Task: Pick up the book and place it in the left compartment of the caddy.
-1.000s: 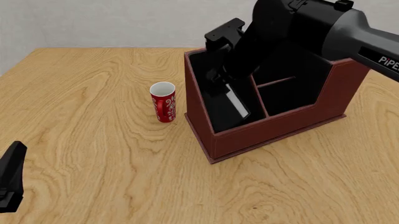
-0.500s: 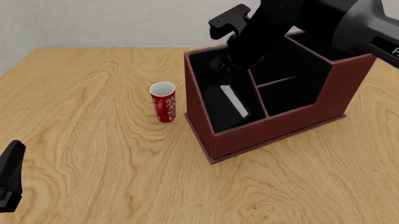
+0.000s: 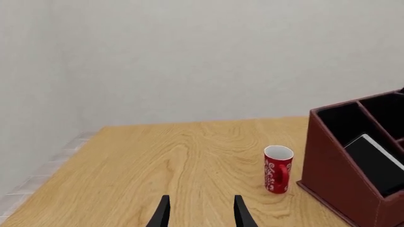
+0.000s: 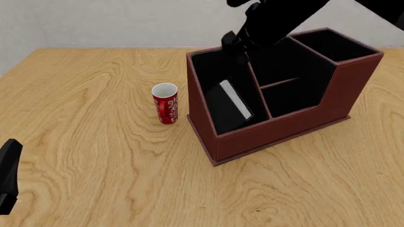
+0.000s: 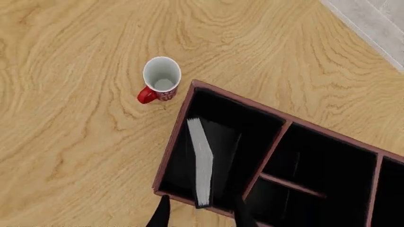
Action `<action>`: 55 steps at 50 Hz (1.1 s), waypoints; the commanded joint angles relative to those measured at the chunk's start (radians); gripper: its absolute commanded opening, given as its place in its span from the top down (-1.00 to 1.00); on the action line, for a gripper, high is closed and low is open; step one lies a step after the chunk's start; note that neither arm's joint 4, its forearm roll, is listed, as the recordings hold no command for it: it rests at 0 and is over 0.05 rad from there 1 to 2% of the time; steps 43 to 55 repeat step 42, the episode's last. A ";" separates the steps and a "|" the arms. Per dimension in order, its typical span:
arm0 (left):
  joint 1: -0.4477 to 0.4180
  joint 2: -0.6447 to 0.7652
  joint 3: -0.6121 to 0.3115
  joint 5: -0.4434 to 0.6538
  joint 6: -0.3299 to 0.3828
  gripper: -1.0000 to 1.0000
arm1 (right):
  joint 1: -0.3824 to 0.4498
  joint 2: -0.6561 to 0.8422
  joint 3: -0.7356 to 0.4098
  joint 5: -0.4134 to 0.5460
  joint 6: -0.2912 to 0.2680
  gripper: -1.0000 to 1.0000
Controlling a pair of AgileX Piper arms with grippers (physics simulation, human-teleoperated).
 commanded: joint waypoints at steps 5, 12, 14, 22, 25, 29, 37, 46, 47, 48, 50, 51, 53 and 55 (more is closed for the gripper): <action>-0.028 0.000 -0.029 0.018 0.014 -1.00 | 0.028 -0.200 0.184 -0.086 0.079 -1.00; -0.056 0.000 -0.049 0.034 0.025 -1.00 | 0.025 -0.318 0.249 -0.136 0.147 -1.00; -0.062 0.000 -0.056 0.039 0.030 -1.00 | 0.022 -0.352 0.279 -0.159 0.160 -1.00; -0.086 0.000 -0.074 0.054 0.043 -1.00 | 0.021 -0.490 0.381 -0.234 0.178 -1.00; -0.094 0.000 -0.076 0.056 0.044 -1.00 | 0.011 -0.522 0.414 -0.254 0.167 -1.00; -0.108 0.000 -0.070 0.054 0.043 -1.00 | 0.016 -0.587 0.474 -0.288 0.203 -1.00; -0.128 0.000 -0.064 0.055 0.049 -1.00 | -0.021 -0.697 0.605 -0.374 0.202 -1.00; -0.141 0.000 -0.062 0.061 0.057 -1.00 | -0.048 -0.774 0.729 -0.458 0.228 -1.00; -0.141 0.000 -0.062 0.061 0.057 -1.00 | -0.048 -0.774 0.729 -0.458 0.228 -1.00; -0.141 0.000 -0.062 0.061 0.057 -1.00 | -0.048 -0.774 0.729 -0.458 0.228 -1.00; -0.141 0.000 -0.062 0.061 0.057 -1.00 | -0.048 -0.774 0.729 -0.458 0.228 -1.00; -0.141 0.000 -0.062 0.061 0.057 -1.00 | -0.048 -0.774 0.729 -0.458 0.228 -1.00; -0.141 0.000 -0.062 0.061 0.057 -1.00 | -0.048 -0.774 0.729 -0.458 0.228 -1.00; -0.141 0.000 -0.062 0.061 0.057 -1.00 | -0.048 -0.774 0.729 -0.458 0.228 -1.00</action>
